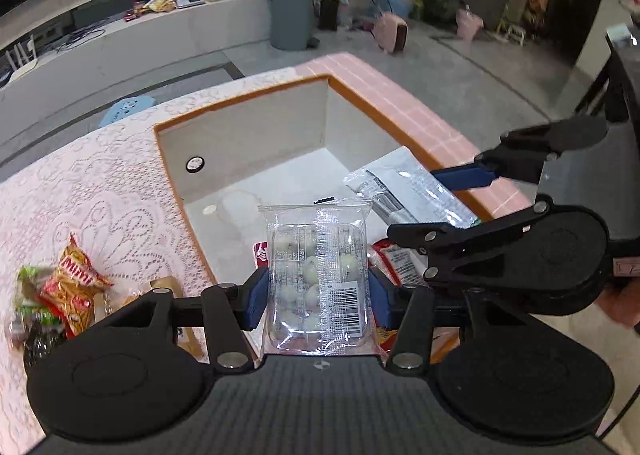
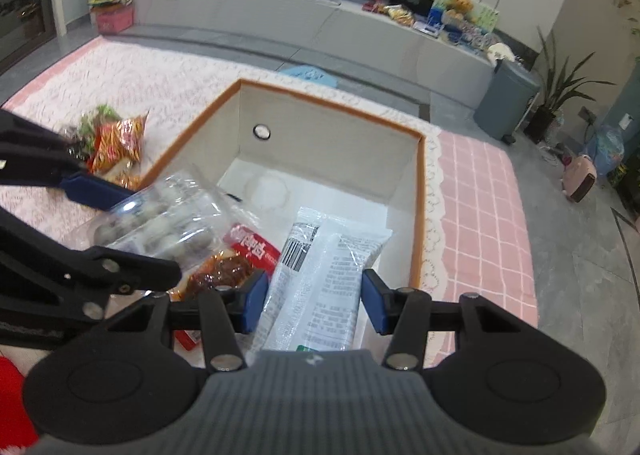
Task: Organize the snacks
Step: 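Carry both packs into the orange box and open both tools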
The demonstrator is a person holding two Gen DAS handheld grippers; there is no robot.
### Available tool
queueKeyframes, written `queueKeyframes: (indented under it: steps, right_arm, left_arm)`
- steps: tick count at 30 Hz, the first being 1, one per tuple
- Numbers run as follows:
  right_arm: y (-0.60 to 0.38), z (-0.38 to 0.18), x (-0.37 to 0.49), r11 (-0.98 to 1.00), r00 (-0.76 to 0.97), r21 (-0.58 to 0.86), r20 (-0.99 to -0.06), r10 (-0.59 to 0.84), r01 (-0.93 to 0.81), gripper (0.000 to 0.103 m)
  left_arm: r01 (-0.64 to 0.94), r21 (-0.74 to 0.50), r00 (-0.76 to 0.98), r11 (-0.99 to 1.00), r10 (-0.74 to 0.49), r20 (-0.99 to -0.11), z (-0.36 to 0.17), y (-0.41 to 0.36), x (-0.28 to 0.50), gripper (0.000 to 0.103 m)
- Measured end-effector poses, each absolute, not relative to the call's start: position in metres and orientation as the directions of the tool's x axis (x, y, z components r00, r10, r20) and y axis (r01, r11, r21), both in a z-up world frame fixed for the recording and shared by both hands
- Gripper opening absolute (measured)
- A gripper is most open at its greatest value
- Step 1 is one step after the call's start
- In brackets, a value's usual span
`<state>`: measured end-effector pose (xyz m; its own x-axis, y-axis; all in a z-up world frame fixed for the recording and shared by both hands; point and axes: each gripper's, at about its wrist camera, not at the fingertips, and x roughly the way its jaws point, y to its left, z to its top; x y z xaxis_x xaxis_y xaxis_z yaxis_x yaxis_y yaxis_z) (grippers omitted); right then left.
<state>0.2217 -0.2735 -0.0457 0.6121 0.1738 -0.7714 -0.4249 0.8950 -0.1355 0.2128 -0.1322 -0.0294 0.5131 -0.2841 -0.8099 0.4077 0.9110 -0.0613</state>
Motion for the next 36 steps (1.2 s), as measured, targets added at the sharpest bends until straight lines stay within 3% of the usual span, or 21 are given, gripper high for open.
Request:
queueKeyframes:
  steps: [11, 21, 26, 36]
  right_arm:
    - [-0.279, -0.074, 0.242, 0.882, 0.534, -0.101, -0.825, 0.184, -0.460, 0.050]
    - [-0.273, -0.089, 0.251, 0.870, 0.491, -0.120, -0.858, 0.151, -0.479, 0.051]
    - [-0.269, -0.094, 0.254, 0.871, 0.476, -0.129, -0.870, 0.130, -0.475, 0.051]
    - [-0.262, -0.090, 0.255, 0.865, 0.455, -0.150, -0.885, 0.098, -0.479, 0.069]
  left_arm:
    - [0.537, -0.005, 0.454, 0.844, -0.294, -0.841, -0.046, -0.148, 0.216, 0.059]
    - [0.563, 0.018, 0.425, 0.826, -0.271, -0.863, -0.058, -0.152, 0.218, 0.059]
    - [0.573, 0.034, 0.417, 0.819, -0.256, -0.872, -0.062, -0.154, 0.218, 0.066]
    - [0.578, 0.044, 0.437, 0.815, -0.263, -0.860, -0.056, -0.150, 0.214, 0.074]
